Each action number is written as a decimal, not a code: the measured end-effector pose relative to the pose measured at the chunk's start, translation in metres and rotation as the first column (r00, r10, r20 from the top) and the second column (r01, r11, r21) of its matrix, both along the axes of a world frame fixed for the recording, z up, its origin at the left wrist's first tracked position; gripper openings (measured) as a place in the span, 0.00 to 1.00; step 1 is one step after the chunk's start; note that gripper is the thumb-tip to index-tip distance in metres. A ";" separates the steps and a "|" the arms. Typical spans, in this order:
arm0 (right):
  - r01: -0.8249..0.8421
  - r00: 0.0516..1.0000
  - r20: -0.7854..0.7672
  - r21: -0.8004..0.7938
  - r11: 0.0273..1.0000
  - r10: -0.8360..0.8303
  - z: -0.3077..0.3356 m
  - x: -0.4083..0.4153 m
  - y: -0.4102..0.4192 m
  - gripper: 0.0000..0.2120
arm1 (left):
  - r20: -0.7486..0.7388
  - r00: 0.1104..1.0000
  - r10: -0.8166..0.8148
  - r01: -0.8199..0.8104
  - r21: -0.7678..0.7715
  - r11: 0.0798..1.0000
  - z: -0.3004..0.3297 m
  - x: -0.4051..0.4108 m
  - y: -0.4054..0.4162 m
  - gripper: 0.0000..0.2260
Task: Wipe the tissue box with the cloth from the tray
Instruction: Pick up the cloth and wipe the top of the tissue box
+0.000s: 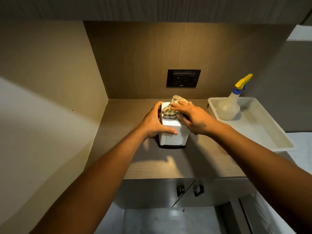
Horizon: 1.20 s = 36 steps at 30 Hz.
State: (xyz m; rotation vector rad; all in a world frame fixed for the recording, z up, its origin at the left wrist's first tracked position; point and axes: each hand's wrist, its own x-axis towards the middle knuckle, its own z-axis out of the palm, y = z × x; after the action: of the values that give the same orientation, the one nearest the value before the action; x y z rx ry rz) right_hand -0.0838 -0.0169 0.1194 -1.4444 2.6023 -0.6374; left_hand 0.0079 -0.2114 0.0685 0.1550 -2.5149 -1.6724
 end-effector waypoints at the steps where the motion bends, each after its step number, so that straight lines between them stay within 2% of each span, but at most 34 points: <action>1: 0.048 0.999 0.019 0.023 0.999 -0.049 0.002 -0.004 -0.006 0.21 | 0.001 1.000 0.006 -0.006 0.001 1.000 0.000 0.000 0.001 0.57; 4: 0.122 0.990 0.068 0.080 0.989 -0.127 0.007 -0.004 -0.032 0.22 | -0.005 1.000 0.023 -0.023 -0.010 1.000 0.000 0.003 0.003 0.56; 8: -0.010 1.000 0.002 0.005 1.000 0.010 0.003 0.015 -0.029 0.21 | -0.018 1.000 0.004 -0.004 0.007 1.000 -0.003 0.004 0.001 0.56; 11: -0.083 0.995 -0.058 -0.050 0.995 0.080 -0.005 0.023 0.000 0.22 | 0.014 1.000 0.000 0.000 0.021 1.000 -0.002 0.005 0.002 0.59; 13: -0.036 0.999 -0.040 -0.042 0.998 0.034 -0.002 0.012 0.011 0.22 | 0.022 0.999 0.024 -0.024 0.018 1.000 -0.001 0.003 0.004 0.60; 15: 0.091 0.996 0.014 0.044 0.995 -0.092 0.010 -0.002 0.010 0.22 | 0.026 0.999 0.044 -0.045 0.024 0.999 0.001 0.002 0.007 0.59; 17: 0.129 0.991 0.027 0.113 0.985 -0.132 0.018 -0.002 0.003 0.22 | 0.022 0.999 0.047 -0.048 0.020 0.999 0.001 0.003 0.007 0.57; 20: -0.058 0.997 -0.044 0.000 0.998 0.058 0.007 0.024 -0.001 0.21 | -0.007 1.000 0.019 -0.018 0.021 1.000 -0.004 0.005 0.003 0.54; 22: -0.105 0.993 -0.061 -0.047 0.993 0.102 -0.003 0.035 0.006 0.21 | -0.012 1.000 0.001 0.000 0.007 1.000 -0.005 0.004 0.003 0.55; 25: -0.030 0.998 -0.062 -0.052 0.998 0.026 -0.004 0.017 0.005 0.21 | -0.017 1.000 0.016 -0.016 -0.007 1.000 -0.003 0.002 0.005 0.55; 28: 0.118 0.993 0.025 0.018 0.993 -0.118 0.004 -0.002 -0.011 0.22 | -0.028 0.999 0.046 -0.046 -0.010 0.999 -0.002 0.001 0.007 0.53; 30: 0.155 0.986 0.049 0.045 0.987 -0.158 0.006 0.000 -0.021 0.22 | -0.036 0.998 0.044 -0.044 -0.004 0.999 -0.004 0.002 0.007 0.51; 34: 0.008 0.999 -0.047 -0.023 1.000 -0.009 -0.003 0.026 -0.013 0.22 | -0.041 0.999 0.025 -0.024 0.032 0.999 -0.010 0.003 0.005 0.49; 36: -0.014 0.997 -0.082 -0.024 1.000 0.012 -0.007 0.027 -0.009 0.23 | -0.038 0.999 0.028 -0.027 0.048 0.998 -0.012 0.002 0.004 0.48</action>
State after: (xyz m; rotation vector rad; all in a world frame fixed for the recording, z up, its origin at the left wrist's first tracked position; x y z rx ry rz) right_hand -0.0569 -0.0257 0.1127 -1.5244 2.6530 -0.6244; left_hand 0.0100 -0.2072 0.0569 0.1597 -2.4353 -1.7094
